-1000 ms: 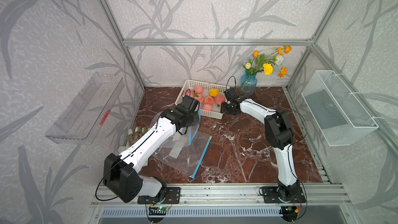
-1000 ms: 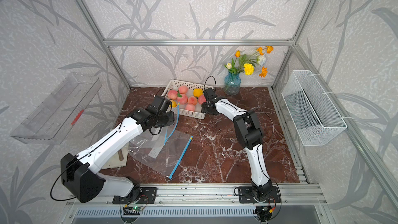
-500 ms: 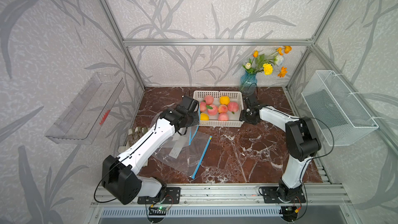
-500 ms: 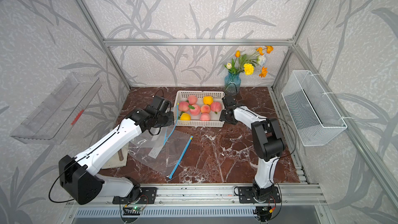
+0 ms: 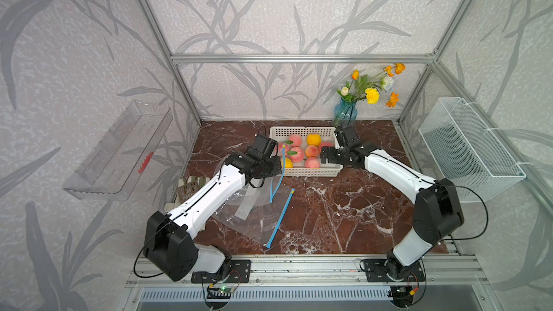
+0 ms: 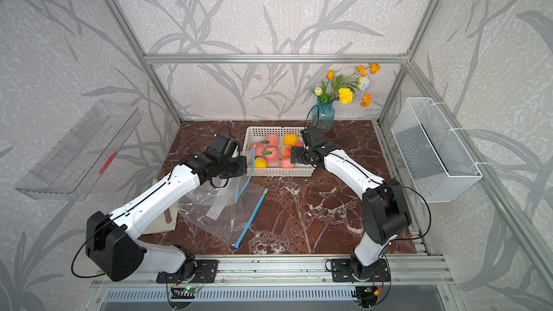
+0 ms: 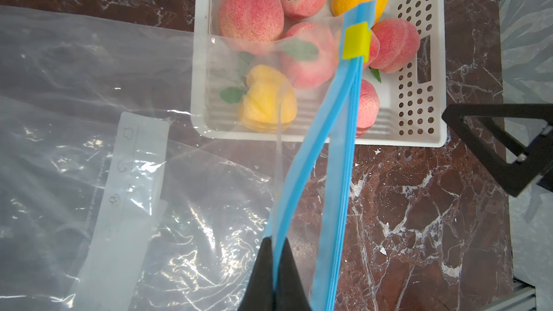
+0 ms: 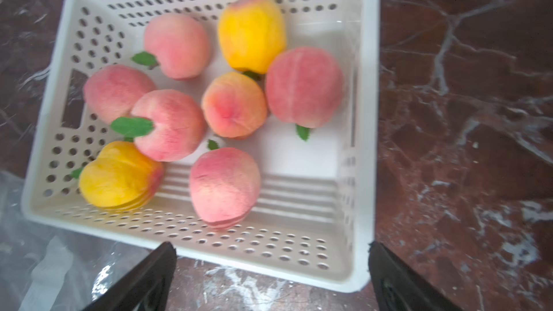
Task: Place the peach in a zip-top bag and seal the zipper
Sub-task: Pick up the peach from the basket.
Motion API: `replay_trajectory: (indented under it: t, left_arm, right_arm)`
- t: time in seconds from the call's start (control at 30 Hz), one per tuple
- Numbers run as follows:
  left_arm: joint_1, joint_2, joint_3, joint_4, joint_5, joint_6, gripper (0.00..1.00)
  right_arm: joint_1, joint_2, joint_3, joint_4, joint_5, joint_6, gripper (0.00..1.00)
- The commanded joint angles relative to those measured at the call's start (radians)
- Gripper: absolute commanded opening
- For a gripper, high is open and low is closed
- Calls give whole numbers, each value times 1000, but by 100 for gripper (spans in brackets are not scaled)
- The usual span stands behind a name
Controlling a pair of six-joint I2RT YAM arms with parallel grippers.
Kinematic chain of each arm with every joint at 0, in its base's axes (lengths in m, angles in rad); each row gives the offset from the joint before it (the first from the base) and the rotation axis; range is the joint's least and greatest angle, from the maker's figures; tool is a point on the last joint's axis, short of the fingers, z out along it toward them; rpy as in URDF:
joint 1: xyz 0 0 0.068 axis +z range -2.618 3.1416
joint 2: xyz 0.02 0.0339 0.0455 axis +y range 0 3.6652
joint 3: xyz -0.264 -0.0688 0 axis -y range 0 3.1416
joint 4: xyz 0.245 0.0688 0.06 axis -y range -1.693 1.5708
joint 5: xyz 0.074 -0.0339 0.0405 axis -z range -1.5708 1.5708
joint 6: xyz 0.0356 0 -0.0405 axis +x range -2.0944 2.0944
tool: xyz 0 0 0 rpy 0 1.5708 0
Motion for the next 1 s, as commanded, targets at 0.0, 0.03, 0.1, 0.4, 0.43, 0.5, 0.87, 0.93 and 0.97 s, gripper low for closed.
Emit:
replay_trajectory:
  t: [0.0,0.03,0.1,0.4,0.43,0.5,0.87,0.93,0.97]
  left_arm:
    - [6,12,-17,17,27,-18,0]
    - [5,15,-21,20,30,-21,0]
    - [5,16,-23,26,38,-23,0]
    - [6,22,-31,29,52,-21,0]
    - [6,24,-30,29,52,-23,0]
    - [6,23,-33,27,42,-18,0]
    - [4,-1,-53,25,22,-18,0]
    - [5,0,-53,29,28,-21,0]
    - [5,0,-53,32,31,-22,0]
  right_arm:
    - [30,93,83,-26,-4,-32,99]
    - [39,124,107,-38,-5,-36,99]
    - [49,180,157,-71,-13,-35,99]
    - [54,366,289,-153,-31,-30,99]
    - [54,391,311,-170,-34,-33,96]
    - [50,437,360,-210,-31,-35,93]
    - [35,436,355,-170,-82,-10,64]
    - [34,406,337,-145,-86,-7,62]
    - [31,384,325,-130,-88,-6,61]
